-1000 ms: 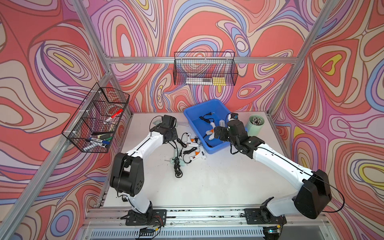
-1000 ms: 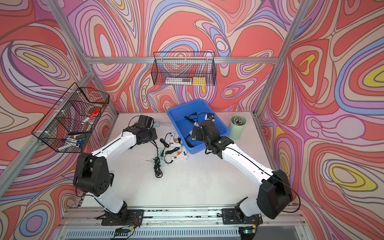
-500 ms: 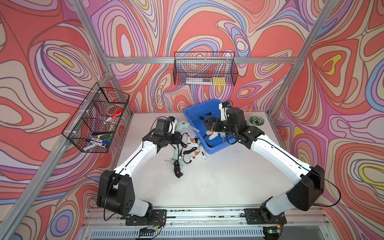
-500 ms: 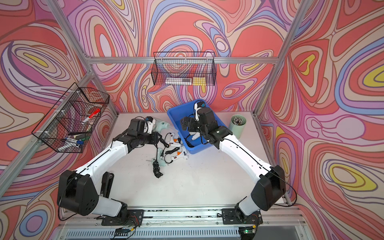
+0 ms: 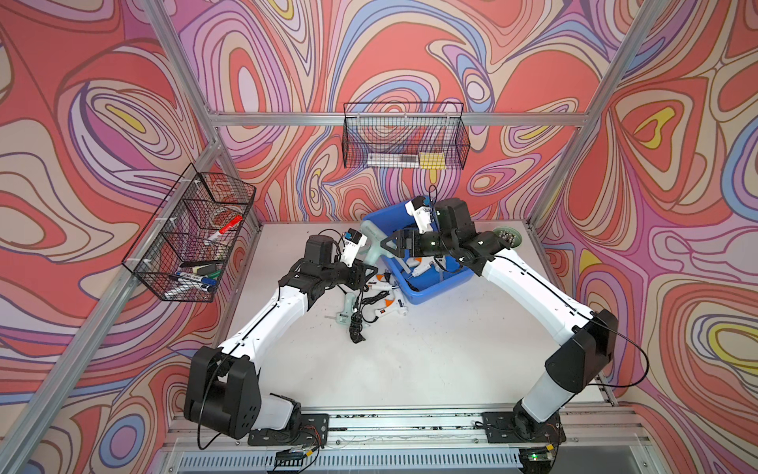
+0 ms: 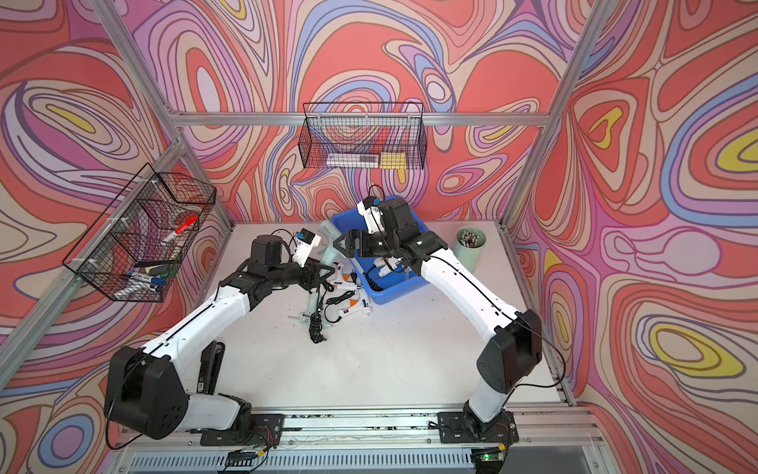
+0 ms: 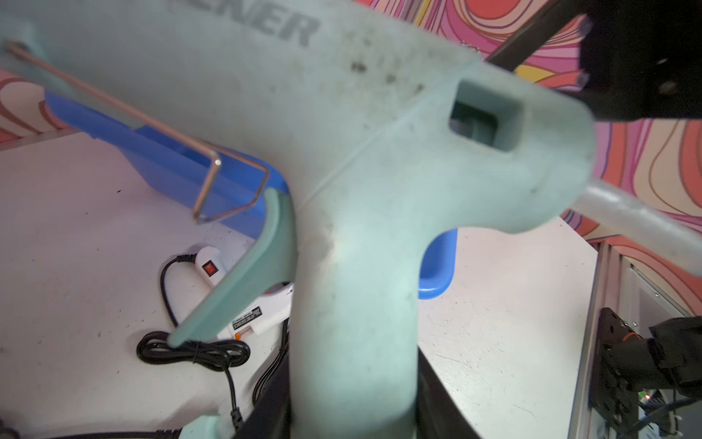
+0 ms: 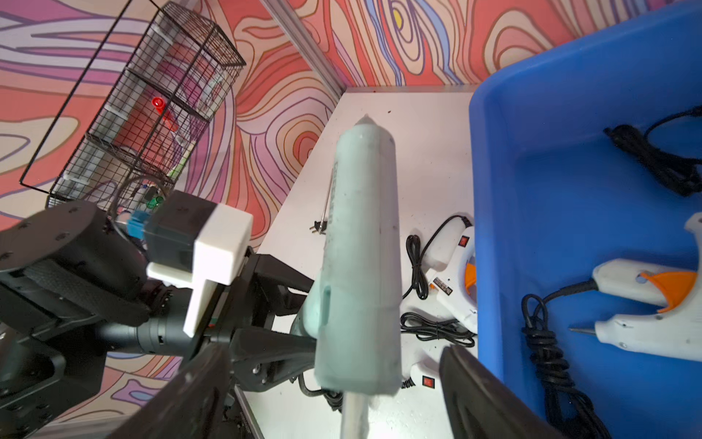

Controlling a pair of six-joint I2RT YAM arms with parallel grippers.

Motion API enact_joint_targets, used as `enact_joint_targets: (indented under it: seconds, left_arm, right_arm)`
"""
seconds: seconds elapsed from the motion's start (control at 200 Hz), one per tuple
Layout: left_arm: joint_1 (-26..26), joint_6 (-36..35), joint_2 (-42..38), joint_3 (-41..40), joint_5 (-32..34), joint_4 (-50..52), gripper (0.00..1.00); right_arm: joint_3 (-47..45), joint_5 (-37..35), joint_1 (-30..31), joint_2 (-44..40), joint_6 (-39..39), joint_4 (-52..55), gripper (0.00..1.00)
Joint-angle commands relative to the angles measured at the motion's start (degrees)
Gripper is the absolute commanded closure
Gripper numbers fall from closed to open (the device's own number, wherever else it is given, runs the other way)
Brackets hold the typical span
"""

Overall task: Put the hot melt glue gun into the storage box
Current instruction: Pick up the hot melt adhesive gun from the center of the board.

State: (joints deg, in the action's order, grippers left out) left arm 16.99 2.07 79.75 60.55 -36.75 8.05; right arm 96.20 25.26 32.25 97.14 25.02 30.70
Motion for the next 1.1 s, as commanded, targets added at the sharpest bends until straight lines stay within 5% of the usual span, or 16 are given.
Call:
enact_joint_targets:
  seconds: [0.0,0.215,0.501,0.541,0.656,1.092]
  left_arm:
    - [0.7,-2.9,-2.7,-0.6,-5.8,-5.9,1.00]
    - [1.7,-4.8,-3.5,-1.1,-8.0,-5.2,1.00]
    - [2.3,-3.7,-2.8,-0.9,-4.6,-5.7,1.00]
    - [2.3,-3.3,-2.8,-0.9,-3.9,-6.0,0.81]
    - [2.3,-2.9,-3.2,-1.1,-3.4,-6.4,0.02]
    - [2.3,2.4,-15.4,-6.3,-1.5,-9.3,0.01]
  right_arm:
    - [1.2,2.7,0.2,0.8,0.2,0.9,0.16]
    - [0.8,3.8,0.2,2.2,1.3,-0.9,0.28]
    - [-0.4,5.6,0.2,2.2,3.5,-3.6,0.71]
    - [-0.5,5.5,0.2,2.0,3.7,-3.7,0.80]
    - [0.5,4.8,0.1,1.4,3.9,-3.4,0.98]
    - [10.0,-5.2,-5.6,-5.6,2.3,-3.8,1.00]
